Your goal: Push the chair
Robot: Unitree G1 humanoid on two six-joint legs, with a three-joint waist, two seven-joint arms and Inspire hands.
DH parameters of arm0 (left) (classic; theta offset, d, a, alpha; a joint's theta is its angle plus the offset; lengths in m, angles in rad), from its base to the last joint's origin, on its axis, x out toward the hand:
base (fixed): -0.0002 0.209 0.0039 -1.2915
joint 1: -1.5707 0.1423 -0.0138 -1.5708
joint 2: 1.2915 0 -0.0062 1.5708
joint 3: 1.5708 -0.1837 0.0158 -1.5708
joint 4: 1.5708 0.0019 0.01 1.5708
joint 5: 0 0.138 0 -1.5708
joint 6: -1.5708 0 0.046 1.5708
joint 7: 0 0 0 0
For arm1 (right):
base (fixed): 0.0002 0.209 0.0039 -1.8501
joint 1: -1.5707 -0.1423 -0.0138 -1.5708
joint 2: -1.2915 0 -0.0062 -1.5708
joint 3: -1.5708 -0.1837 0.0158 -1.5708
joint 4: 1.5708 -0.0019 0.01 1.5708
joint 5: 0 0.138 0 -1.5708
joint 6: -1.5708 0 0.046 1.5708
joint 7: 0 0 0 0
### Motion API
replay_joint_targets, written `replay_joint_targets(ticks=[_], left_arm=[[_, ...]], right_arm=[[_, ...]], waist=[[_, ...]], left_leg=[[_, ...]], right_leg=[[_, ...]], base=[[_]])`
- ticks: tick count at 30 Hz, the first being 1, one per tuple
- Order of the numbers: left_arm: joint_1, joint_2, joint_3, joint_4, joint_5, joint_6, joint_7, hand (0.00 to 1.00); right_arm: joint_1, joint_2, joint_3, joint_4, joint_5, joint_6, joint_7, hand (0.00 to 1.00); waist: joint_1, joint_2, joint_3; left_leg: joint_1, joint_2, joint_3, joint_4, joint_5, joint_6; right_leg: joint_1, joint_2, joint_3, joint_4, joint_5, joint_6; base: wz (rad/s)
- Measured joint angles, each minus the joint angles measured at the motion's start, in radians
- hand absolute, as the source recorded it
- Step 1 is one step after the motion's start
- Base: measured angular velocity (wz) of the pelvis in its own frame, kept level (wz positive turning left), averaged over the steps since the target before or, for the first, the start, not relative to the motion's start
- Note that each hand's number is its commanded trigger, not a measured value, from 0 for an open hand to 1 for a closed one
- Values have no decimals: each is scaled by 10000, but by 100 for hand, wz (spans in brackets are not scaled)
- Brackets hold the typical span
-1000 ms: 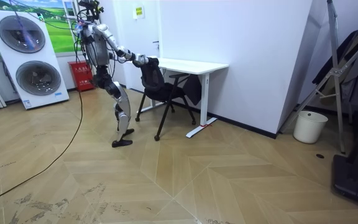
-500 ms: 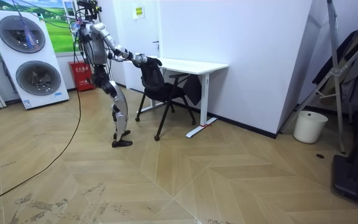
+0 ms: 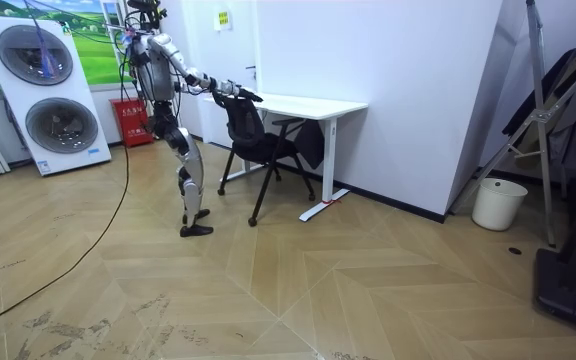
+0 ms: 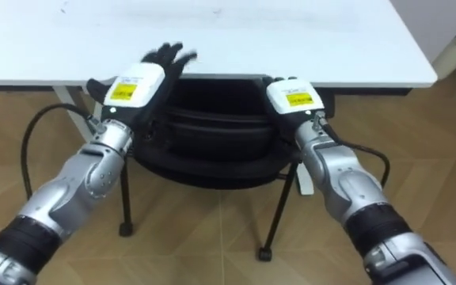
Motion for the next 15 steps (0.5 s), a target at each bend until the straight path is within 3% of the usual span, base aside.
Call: replay_joint_targets(ticks=[1, 4, 6, 8, 9, 10, 11, 12, 13, 14, 15], left_arm=[[3, 362, 3, -389, 195, -4, -236, 0], [7, 1503, 24, -1307, 819, -510, -789, 0], [146, 1870, 90, -1606, 850, -772, -886, 0], [513, 3160, 608, -3507, 878, -1255, -1043, 0], [492, 3249, 1083, -3948, 820, -1311, -940, 0], [494, 2985, 2560, -4548, 306, -1261, -208, 0], [508, 2793, 3782, -5015, -368, -1032, 697, 0], [528, 2748, 4341, -5245, -619, -911, 1127, 0], [632, 2785, 5385, -5551, -871, -830, 1777, 0], [844, 2820, 6347, -5639, -971, -801, 2255, 0], [1047, 2818, 6808, -5665, -969, -779, 2447, 0]], right_arm=[[126, -502, -6, -624, 140, -184, 172, 0], [701, -2238, -505, -2733, 29, -810, 484, 0], [1475, -2710, -1368, -3529, 66, -1091, 500, 0], [2239, -3027, -3317, -4779, 433, -1409, 65, 0], [2160, -3019, -3856, -4920, 567, -1340, -217, 0], [1802, -3024, -4857, -5248, 978, -1079, -980, 0], [1614, -3026, -5737, -5614, 1467, -962, -1862, 0], [1612, -3030, -6149, -5792, 1731, -907, -2264, 0], [1625, -3093, -6833, -5926, 2381, -899, -2874, 0], [1744, -3249, -7411, -5953, 3092, -895, -3239, 0], [1937, -3349, -7722, -5994, 3408, -895, -3360, 0]], waist=[[26, 8, -5], [70, 24, -15], [118, 33, -19], [254, 60, -19], [210, 95, -52], [113, 272, -261], [-27, 382, -399], [-57, 411, -461], [-109, 396, -563], [-234, 322, -558], [-275, 382, -568]], left_leg=[[24, -7, -6, -13, 38, 22], [353, -62, -142, -378, 208, -19], [652, -87, -164, -684, 329, -36], [1003, -88, -178, -1057, 463, -102], [1040, -100, -213, -1083, 467, -103], [1066, -159, -311, -1136, 463, -99], [1222, -180, -406, -1250, 460, -96], [1337, -204, -395, -1294, 441, -79], [1572, -243, -385, -1335, 355, -62], [1839, -294, -383, -1403, 278, -58], [1967, -326, -378, -1452, 248, -59]], right_leg=[[43, 16, -38, -54, 29, 3], [430, 194, -32, -578, 213, 46], [764, 292, -70, -965, 335, 59], [1128, 446, -68, -1548, 526, 51], [1174, 449, -102, -1606, 526, 57], [1253, 408, -224, -1650, 501, 107], [1412, 342, -325, -1666, 455, 182], [1504, 320, -334, -1683, 418, 225], [1743, 295, -329, -1735, 363, 289], [2027, 269, -335, -1789, 284, 358], [2147, 268, -339, -1881, 267, 389]], base=[[9], [11], [4], [0], [18], [28], [28], [13], [4], [0], [4]])
